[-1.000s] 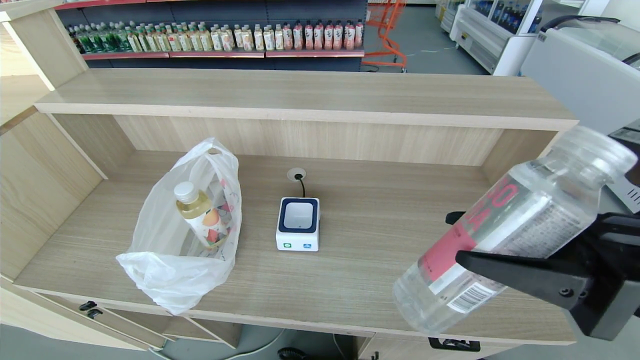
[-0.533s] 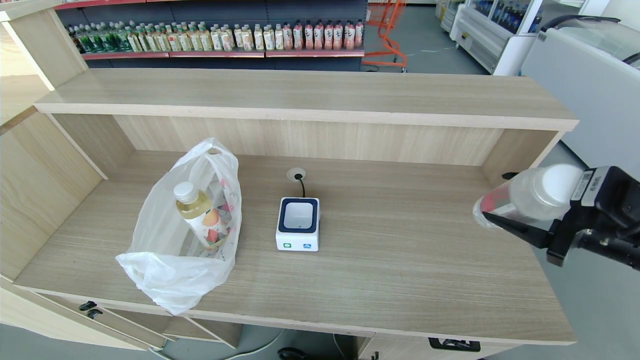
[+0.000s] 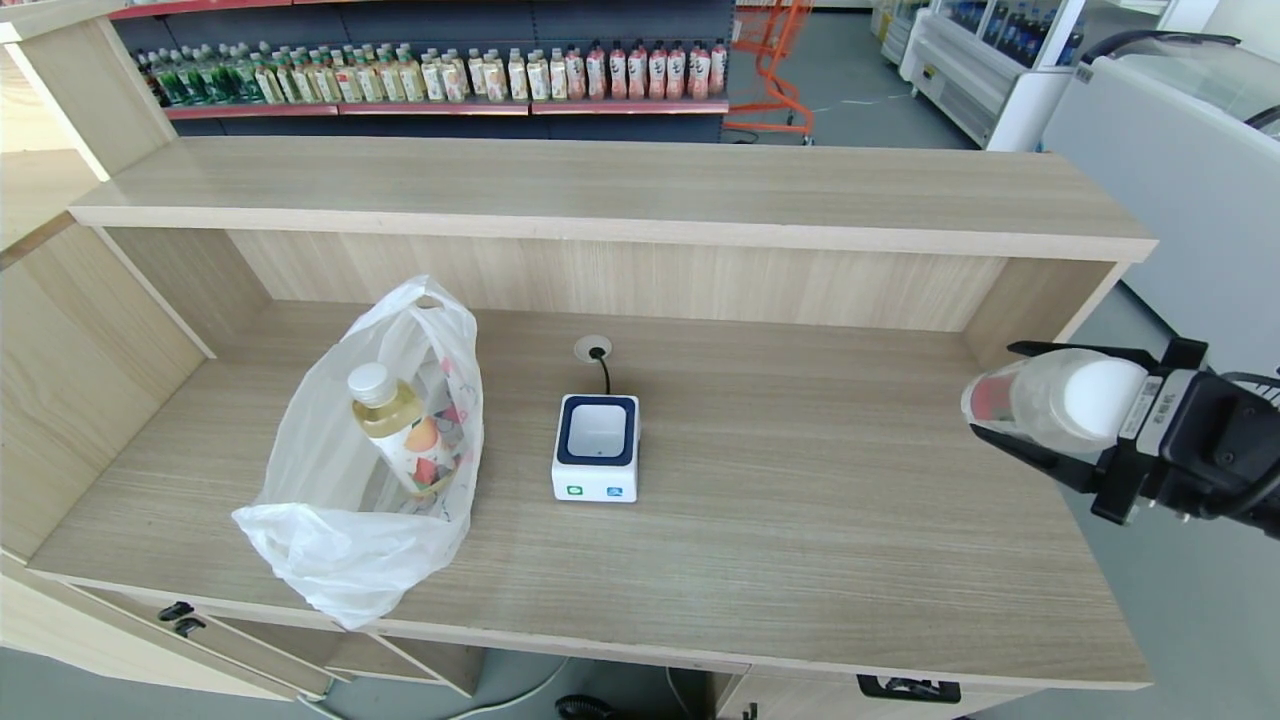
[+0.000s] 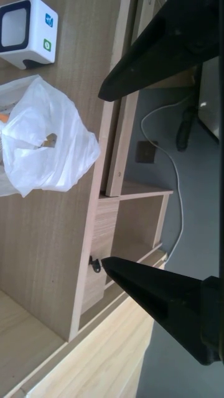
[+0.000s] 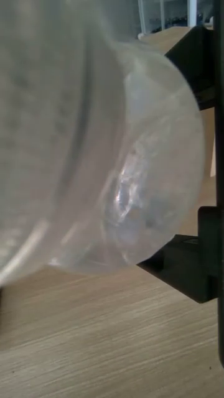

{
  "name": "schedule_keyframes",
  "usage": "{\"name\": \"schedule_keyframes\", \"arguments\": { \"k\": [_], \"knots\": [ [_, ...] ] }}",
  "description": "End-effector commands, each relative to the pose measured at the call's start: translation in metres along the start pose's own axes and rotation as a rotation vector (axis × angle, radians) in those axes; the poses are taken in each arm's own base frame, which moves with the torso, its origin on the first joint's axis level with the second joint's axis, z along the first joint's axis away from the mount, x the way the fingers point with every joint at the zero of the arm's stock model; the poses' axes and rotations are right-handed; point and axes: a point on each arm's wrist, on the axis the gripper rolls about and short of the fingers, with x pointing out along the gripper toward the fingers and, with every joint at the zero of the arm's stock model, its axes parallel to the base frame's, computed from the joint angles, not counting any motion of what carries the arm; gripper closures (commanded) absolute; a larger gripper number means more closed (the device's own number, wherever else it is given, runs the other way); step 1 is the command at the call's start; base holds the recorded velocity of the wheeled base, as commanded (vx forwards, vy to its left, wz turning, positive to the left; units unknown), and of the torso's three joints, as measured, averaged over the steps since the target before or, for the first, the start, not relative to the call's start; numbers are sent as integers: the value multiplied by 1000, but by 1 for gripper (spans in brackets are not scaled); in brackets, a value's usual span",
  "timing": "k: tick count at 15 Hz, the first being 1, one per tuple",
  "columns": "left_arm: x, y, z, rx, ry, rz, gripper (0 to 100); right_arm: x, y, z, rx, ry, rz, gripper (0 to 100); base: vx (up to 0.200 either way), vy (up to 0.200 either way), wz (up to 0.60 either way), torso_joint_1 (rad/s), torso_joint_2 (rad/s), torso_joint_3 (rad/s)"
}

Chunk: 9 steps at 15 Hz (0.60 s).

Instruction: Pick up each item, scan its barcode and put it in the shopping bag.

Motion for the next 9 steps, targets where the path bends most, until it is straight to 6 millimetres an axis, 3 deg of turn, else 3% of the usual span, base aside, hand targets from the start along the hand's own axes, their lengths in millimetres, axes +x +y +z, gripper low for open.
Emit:
{"name": "schedule_keyframes", "arguments": {
  "k": [1,4,9],
  "knots": [
    [0,0,0,-1,0,1,0,-1,-1,1,-3,-3,-6,100,0,0,0,0,0,0],
    [0,0,0,-2,0,1,0,-2,-1,2,-3,-7,-6,100,0,0,0,0,0,0],
    [0,0,0,-4,0,1,0,1,0,2,8,-43,18,100,0,200,0,3,2,3]
  ]
}}
